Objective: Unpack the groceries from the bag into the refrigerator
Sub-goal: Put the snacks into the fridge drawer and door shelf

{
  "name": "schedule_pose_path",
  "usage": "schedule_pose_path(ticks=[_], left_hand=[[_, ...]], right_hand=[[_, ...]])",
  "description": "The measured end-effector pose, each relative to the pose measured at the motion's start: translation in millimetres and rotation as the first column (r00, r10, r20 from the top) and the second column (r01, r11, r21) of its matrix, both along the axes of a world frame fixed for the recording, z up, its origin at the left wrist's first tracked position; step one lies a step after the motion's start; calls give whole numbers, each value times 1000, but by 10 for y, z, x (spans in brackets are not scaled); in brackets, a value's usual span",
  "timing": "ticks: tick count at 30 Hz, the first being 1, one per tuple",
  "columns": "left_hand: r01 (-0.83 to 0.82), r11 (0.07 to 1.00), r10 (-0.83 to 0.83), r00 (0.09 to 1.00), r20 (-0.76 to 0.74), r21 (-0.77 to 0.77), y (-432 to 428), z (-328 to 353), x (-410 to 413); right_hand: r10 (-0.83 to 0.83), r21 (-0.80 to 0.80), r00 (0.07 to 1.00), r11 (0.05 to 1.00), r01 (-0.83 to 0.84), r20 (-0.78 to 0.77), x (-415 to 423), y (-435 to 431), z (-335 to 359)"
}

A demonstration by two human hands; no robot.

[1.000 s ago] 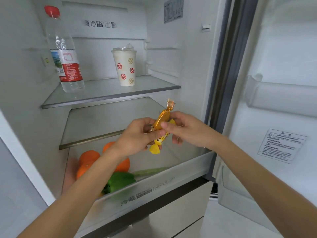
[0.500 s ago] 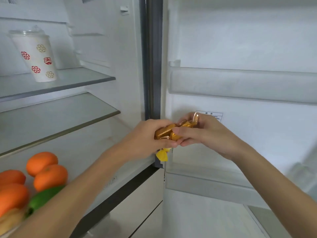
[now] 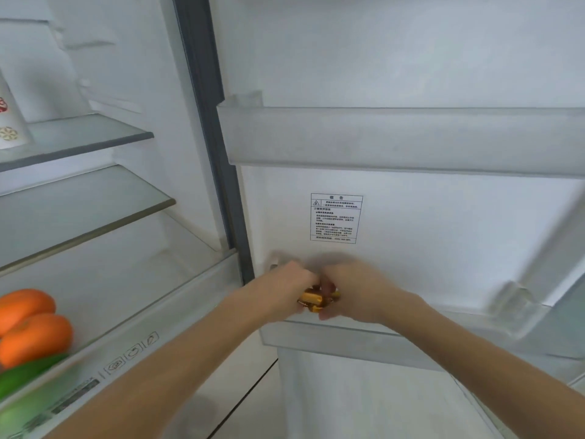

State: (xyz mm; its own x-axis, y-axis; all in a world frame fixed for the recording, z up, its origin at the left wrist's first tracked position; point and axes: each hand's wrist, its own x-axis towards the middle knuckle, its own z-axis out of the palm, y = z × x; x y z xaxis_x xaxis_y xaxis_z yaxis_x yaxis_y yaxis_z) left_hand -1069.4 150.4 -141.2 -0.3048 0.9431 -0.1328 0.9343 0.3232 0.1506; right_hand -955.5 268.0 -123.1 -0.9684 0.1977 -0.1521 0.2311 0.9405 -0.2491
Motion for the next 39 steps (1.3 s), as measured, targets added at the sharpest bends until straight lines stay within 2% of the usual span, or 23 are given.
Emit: schedule_pose_path(ticks=[6,9,12,14,16,20,23,26,28,31,33,39], left_hand=[[-31,997,38,994,100,-72,11,20,-14],[-69,997,72,981,183,-25,-64,93,-9],[-197,972,156,948,279,128,-218,188,-19],[-294,914,198,925,324,280,-360,237,-31],[-339,860,220,920,324,380,-519,285,-26],[-345,806,277,938,209,481,-933,388,10],[-362,762,375,923,90,537,-1337,430,67],[-392,719,511,858,-54,573,-1797,414,177],[-449,654,634,765,-116,609,-2139,402,276],[-559,531,790,599,-133,637,-2625,387,417],[-595,504,832,528,-169,626,-2864,375,476],[-635,460,874,448,-189,621,-3081,343,480]], right_hand=[[46,159,998,986,-53,47,-91,8,-142],[54,178,996,982,-67,76,-100,85,-125],[57,167,997,984,-65,55,-129,152,-41],[65,143,998,988,-62,-14,-153,128,52],[78,101,984,993,-62,-159,-176,37,165],[170,17,873,983,-182,-457,-234,-328,400],[266,-62,821,938,-342,-506,-327,-685,443],[360,-104,798,882,-460,-483,-398,-1082,336],[411,-108,787,854,-509,-460,-403,-1340,245],[466,-113,760,816,-567,-453,-418,-1663,112],[486,-102,748,805,-585,-453,-443,-1816,29],[508,-97,738,791,-603,-444,-589,-2010,-68]])
